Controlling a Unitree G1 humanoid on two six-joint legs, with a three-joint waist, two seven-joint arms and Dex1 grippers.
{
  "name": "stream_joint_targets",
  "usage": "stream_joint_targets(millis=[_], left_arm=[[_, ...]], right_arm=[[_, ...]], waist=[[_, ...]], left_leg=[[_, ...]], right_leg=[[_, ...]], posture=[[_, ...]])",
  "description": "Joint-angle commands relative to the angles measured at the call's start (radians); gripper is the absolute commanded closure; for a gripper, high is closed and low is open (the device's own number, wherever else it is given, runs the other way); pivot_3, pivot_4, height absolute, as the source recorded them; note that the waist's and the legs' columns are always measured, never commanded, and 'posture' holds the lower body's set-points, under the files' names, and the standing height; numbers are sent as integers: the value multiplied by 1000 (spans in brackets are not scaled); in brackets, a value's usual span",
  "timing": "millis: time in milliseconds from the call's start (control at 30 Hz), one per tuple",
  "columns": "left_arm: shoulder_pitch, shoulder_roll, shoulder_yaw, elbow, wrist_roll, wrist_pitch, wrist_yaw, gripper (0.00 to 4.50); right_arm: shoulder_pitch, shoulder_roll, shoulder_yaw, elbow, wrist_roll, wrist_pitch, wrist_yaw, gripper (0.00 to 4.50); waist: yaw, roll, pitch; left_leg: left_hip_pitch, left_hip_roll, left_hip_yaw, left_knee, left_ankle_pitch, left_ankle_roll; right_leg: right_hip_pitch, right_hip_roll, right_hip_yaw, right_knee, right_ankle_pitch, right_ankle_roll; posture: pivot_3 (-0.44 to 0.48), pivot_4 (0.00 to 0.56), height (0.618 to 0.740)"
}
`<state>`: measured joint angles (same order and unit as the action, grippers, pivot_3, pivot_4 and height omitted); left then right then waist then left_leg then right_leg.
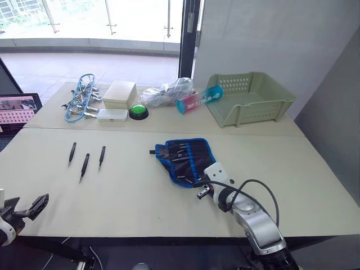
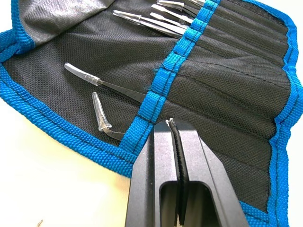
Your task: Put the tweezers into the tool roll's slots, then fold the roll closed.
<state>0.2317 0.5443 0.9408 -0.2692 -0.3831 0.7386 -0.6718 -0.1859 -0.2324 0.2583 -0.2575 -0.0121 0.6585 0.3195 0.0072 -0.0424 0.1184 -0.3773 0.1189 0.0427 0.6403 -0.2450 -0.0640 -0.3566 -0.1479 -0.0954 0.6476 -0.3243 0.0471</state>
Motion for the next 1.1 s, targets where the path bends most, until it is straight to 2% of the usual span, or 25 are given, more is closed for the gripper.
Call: stream_joint_targets(millis=[33,300,500,667,800,1000,1100], left_arm=[[8,-5,7,-37,-36,-24,43,31],[-24,35,-93,56,-7,-82,84,31],[-180,107,-215,321,49,-195,110,31],[-372,155,-348,578,115,-309,126,31],[-614,166,-489,884,196,-422,131,31],[-810,166,-570,1147,249,-513,155,31],[-865,168,-588,1253,261,-565,159,819]], right_arm=[[47,-21,25,110,-7,89,16,4500],[51,-17,29,107,-10,88,13,4500],[43,-7,20,110,-12,87,-3,4500],[34,0,13,114,-14,88,-11,4500],[37,6,8,110,-15,87,-22,4500],[39,10,3,102,-14,91,-33,4500],[41,12,5,98,-14,93,-36,4500]], waist=[[-1,0,0],[-5,0,0],[-5,0,0],[-7,0,0],[3,0,0],[3,0,0],[5,1,0]], left_leg=[[0,0,0,0,0,0],[0,0,0,0,0,0],[0,0,0,0,0,0],[0,0,0,-1,0,0],[0,0,0,-1,0,-1],[0,0,0,-1,1,-1],[0,0,0,-1,1,-2]], right_leg=[[0,0,0,0,0,0],[1,0,0,0,0,0],[0,0,0,0,0,0],[0,0,0,1,0,0],[1,0,-1,2,0,0],[3,1,0,2,0,0],[3,0,-1,2,0,0]], posture=[[0,150,716],[0,150,716],[0,150,716],[0,150,716],[0,150,716],[0,150,716],[0,150,716]])
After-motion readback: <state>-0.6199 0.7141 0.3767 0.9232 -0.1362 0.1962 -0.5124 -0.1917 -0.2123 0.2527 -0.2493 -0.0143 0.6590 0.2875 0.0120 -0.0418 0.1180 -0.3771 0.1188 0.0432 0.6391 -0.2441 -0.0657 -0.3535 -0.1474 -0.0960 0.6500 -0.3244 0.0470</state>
